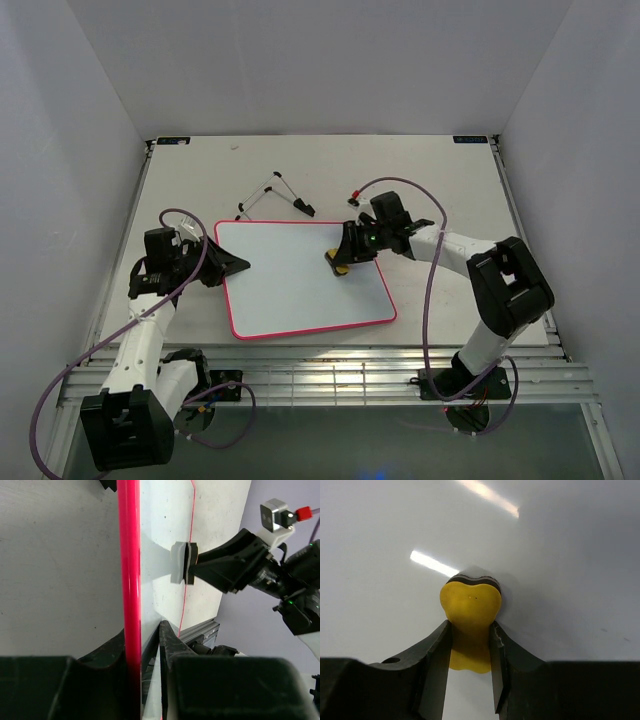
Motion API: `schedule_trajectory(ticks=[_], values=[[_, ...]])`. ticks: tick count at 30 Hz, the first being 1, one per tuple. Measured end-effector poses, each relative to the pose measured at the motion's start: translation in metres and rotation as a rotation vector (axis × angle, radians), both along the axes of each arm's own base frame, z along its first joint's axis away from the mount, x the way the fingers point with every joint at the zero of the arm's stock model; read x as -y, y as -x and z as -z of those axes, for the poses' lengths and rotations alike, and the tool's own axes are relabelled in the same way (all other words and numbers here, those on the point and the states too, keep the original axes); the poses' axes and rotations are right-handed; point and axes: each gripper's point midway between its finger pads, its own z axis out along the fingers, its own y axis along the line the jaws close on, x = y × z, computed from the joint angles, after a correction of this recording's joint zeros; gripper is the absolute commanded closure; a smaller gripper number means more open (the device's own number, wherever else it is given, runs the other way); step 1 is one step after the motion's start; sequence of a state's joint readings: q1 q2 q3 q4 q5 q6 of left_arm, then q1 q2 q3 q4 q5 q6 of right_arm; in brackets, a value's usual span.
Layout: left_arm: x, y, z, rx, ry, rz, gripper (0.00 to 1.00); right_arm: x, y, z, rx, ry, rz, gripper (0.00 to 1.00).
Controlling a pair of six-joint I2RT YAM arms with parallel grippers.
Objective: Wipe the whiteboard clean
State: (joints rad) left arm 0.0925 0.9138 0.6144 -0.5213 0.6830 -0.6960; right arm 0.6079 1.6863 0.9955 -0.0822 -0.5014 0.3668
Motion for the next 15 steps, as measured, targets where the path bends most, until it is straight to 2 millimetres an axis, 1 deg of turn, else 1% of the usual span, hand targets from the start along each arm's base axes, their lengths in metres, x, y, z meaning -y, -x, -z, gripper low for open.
schedule_trajectory(ticks=[1, 5, 9, 10, 15], values=[[0.000, 0.000, 0.000, 0.000, 0.000, 0.001, 1.00, 0.017, -0.008, 0.009, -0.010, 0.012, 0.043, 0.75], [0.000, 0.000, -0.001, 0.005, 0.002, 0.003, 1.00, 0.068, -0.029, 0.037, -0.052, 0.044, 0.167, 0.76], [0.001, 0.000, -0.003, 0.015, 0.004, 0.006, 1.00, 0.108, -0.044, 0.052, -0.099, 0.041, 0.257, 0.76], [0.001, 0.000, -0.004, 0.017, 0.004, 0.007, 1.00, 0.112, -0.045, 0.053, -0.113, 0.034, 0.264, 0.76], [0.002, 0.002, -0.006, 0.024, 0.004, 0.012, 1.00, 0.116, -0.043, 0.050, -0.130, 0.064, 0.255, 0.76]])
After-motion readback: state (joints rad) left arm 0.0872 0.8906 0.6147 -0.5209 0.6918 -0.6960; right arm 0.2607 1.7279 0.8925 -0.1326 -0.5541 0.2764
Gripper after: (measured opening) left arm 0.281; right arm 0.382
